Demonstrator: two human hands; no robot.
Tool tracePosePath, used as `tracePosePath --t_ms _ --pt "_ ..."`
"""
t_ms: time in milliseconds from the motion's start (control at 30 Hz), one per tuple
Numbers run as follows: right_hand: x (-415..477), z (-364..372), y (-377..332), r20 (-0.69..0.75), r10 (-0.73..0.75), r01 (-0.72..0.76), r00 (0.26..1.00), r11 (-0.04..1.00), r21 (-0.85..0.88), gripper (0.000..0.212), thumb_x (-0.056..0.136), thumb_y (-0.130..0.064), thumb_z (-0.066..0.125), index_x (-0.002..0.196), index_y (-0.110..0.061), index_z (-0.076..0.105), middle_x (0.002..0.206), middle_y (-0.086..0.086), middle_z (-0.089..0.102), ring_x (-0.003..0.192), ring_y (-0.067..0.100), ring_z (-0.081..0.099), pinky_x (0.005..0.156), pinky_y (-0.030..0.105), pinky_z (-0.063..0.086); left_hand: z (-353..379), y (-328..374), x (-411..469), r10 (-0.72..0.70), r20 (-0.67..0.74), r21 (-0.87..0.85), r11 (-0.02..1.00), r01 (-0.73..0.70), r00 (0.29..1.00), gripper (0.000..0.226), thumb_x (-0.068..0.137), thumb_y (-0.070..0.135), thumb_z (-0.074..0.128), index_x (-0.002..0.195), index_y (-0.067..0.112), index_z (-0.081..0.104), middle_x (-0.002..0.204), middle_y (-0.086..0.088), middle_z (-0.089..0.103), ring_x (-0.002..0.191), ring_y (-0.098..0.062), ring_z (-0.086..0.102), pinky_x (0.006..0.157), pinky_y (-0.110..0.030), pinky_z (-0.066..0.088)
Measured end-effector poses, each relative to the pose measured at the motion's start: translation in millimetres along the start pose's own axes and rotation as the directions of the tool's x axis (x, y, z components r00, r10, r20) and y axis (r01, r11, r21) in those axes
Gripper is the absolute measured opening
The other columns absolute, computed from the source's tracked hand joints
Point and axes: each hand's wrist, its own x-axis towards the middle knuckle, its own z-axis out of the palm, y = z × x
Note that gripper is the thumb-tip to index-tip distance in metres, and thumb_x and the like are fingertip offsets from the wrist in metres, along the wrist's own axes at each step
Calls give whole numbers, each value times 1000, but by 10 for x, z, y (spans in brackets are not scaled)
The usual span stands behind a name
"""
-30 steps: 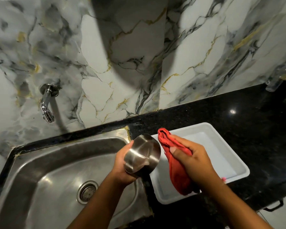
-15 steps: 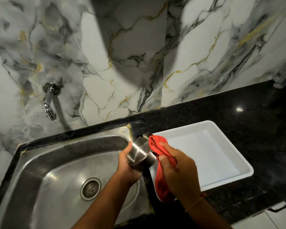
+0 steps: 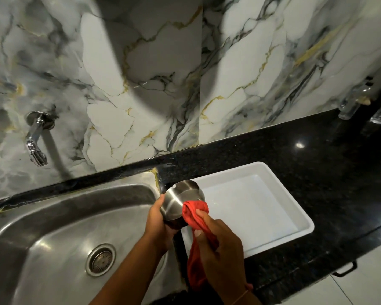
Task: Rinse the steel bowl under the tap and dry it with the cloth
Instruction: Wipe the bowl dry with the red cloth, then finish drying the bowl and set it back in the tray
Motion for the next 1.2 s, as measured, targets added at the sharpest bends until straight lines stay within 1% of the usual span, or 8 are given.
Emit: tracePosePath --t_ms 133,300,600,700,767,833,933,1200 --pt "429 -443 438 97 15 -22 995 997 72 38 95 -23 59 130 -36 64 129 -16 69 120 5 63 103 28 50 -6 -70 83 9 -44 67 998 -6 999 40 94 33 53 119 8 71 78 -7 81 67 -22 76 53 -34 60" --pt "1295 -998 1388 91 187 -136 978 906 -401 45 95 -18 58 139 -29 56 127 9 69 118 31 63 100 46 51 3 -251 134 -47 -81 89 995 54 996 44 97 35 53 130 9 65 126 -19 71 113 -36 66 71 -41 56" --pt "1608 -1004 2435 353 514 -67 782 632 -772 58 102 -32 46 155 -25 26 138 21 50 120 41 53 104 47 44 109 -452 123 -47 -152 131 989 67 987 34 96 34 58 121 14 70 123 -17 72 99 -31 70 62 -38 61" --pt "1562 -901 2247 239 451 -10 860 484 -875 62 100 -43 43 155 -23 23 155 16 36 139 39 34 114 50 31 128 -473 148 -32 -151 171 984 58 988 31 95 35 60 117 18 73 123 -13 71 101 -31 70 61 -37 63" --pt "1481 -789 1954 195 313 -72 930 672 -737 60 99 -38 49 153 -17 31 159 15 33 145 34 30 117 47 26 157 -489 176 -20 -152 191 980 49 988 25 95 37 60 107 23 78 120 -10 72 99 -29 71 63 -36 63" --pt "1297 -654 1625 192 290 -231 938 932 -278 45 101 -29 53 144 -18 49 149 10 51 134 22 48 113 33 35 218 -517 204 -11 -147 219 975 43 989 24 96 38 59 98 31 82 114 -4 74 98 -27 70 62 -34 61" --pt "1049 -452 1332 371 439 -537 818 813 223 34 104 -24 47 135 -20 59 138 2 61 125 14 56 105 36 48 333 -570 251 -5 -153 264 963 46 988 29 102 32 52 96 34 80 111 0 73 100 -25 67 64 -33 57" --pt "1025 -238 1616 345 650 -735 677 573 364 45 103 -36 46 73 -40 79 74 -22 78 73 -5 70 54 12 53 423 -799 516 68 -186 490 871 32 980 36 102 36 53 121 8 63 124 -18 66 108 -29 64 92 -44 57"
